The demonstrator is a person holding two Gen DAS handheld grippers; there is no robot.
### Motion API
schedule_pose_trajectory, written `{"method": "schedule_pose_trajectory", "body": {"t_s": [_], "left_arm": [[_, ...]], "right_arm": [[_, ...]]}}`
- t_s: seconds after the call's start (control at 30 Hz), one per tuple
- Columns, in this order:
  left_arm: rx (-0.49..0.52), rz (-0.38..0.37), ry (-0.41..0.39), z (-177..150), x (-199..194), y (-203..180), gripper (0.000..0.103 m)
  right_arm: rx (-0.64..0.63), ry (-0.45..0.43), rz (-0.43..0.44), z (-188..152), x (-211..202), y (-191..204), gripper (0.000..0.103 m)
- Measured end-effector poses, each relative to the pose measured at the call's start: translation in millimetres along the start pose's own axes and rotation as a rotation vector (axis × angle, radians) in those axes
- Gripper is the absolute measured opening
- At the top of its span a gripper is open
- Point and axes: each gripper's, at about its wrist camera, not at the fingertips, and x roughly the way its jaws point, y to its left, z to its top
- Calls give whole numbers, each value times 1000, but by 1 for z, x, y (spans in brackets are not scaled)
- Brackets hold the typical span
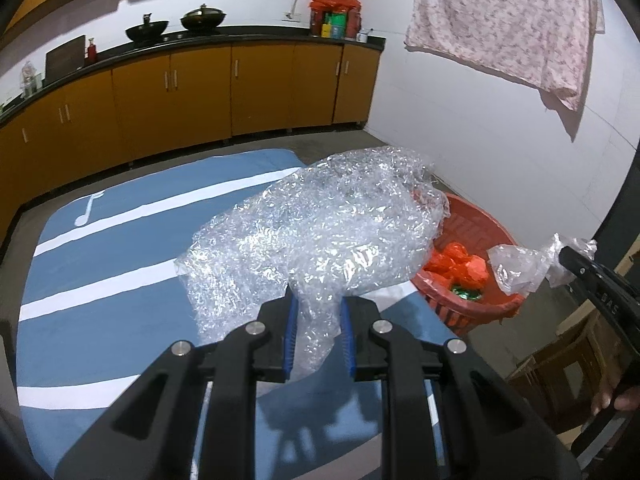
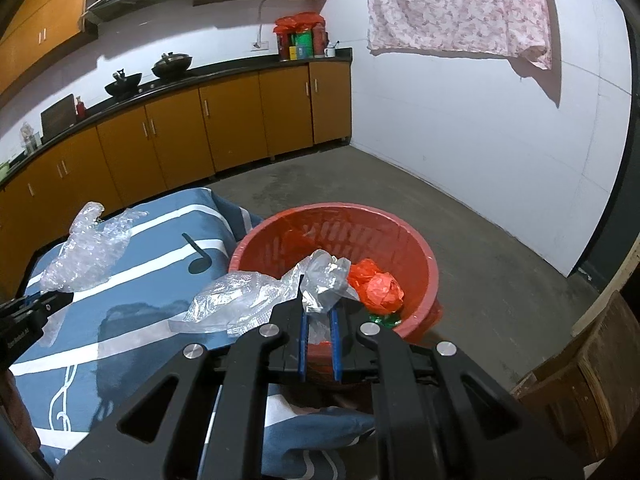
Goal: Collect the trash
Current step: 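Lift the bubble wrap and clear bag and carry them over the red basket, then open both grippers over the red basket to drop the bubble wrap and bag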
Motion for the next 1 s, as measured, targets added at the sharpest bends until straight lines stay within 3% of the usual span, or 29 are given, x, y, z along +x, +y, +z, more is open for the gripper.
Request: {"method": "schedule_pose_trajectory", "body": {"t_s": [0.63,1.0], "left_arm": [[79,-41,27,6,24,-30,19],[119,-122,52,28,61,-68,19]], "right_arm": [[32,0,-38,6,8,-6,9],[168,-27,-100,25,30,-36,9]]}}
